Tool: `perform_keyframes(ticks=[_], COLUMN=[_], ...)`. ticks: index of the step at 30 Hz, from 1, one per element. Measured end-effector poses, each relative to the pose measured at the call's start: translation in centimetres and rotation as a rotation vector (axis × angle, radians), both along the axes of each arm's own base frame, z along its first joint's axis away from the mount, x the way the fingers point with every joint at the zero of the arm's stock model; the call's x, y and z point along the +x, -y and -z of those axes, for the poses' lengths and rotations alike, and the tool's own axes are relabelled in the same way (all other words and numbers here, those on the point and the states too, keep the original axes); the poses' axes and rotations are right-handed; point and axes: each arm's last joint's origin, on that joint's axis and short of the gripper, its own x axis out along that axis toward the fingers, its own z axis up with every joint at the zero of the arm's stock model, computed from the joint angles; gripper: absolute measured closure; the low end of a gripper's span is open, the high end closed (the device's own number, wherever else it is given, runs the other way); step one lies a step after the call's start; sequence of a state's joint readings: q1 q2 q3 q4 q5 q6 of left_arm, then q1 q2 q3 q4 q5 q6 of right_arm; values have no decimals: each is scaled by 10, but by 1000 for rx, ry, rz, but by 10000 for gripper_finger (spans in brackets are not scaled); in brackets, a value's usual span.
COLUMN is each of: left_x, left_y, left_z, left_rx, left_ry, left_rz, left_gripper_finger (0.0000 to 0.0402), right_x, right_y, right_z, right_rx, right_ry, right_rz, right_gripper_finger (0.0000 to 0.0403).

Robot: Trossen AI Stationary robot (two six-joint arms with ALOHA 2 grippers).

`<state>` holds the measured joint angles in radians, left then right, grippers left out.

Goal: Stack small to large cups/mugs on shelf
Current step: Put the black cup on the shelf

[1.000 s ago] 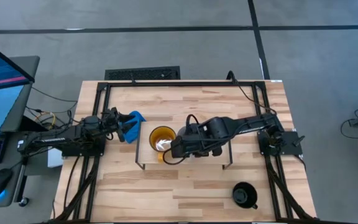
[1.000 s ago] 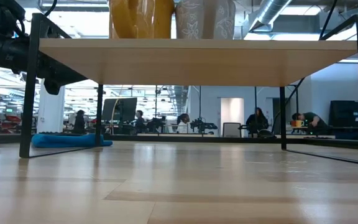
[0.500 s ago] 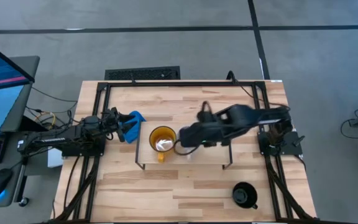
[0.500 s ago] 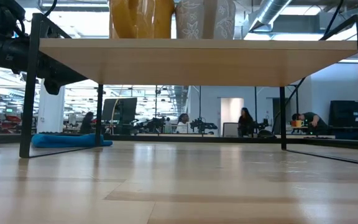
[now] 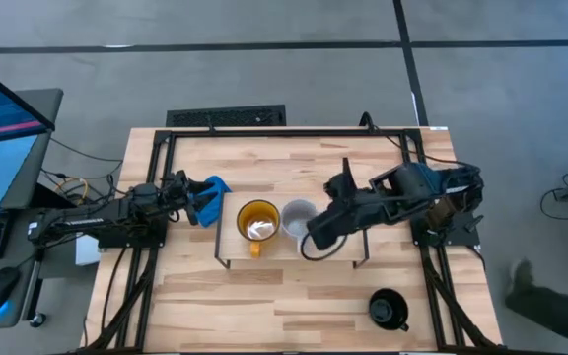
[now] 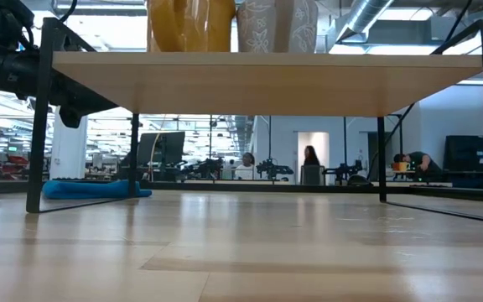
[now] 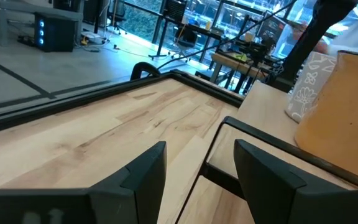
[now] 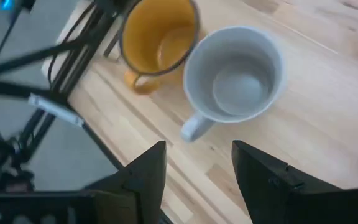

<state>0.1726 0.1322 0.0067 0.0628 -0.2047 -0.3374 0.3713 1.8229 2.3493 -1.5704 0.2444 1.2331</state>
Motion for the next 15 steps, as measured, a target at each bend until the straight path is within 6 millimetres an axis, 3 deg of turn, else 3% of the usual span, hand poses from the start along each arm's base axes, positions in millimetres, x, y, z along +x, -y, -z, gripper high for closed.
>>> perform_keyframes(ticks=[7, 15], left_x=[0, 0], left_y=[0, 0], left_z=[0, 0], left_rx=[-21, -23], left_ry=[9, 10], left_rz=[-2, -2], left_gripper_finger=[223, 223], right_x=[-12, -36], right_y=[-25, -68], right_z=[-1, -1], right_rx=[-68, -75], right_ry=[-12, -15], right_rz=[-262, -505], right_gripper_finger=[198, 198])
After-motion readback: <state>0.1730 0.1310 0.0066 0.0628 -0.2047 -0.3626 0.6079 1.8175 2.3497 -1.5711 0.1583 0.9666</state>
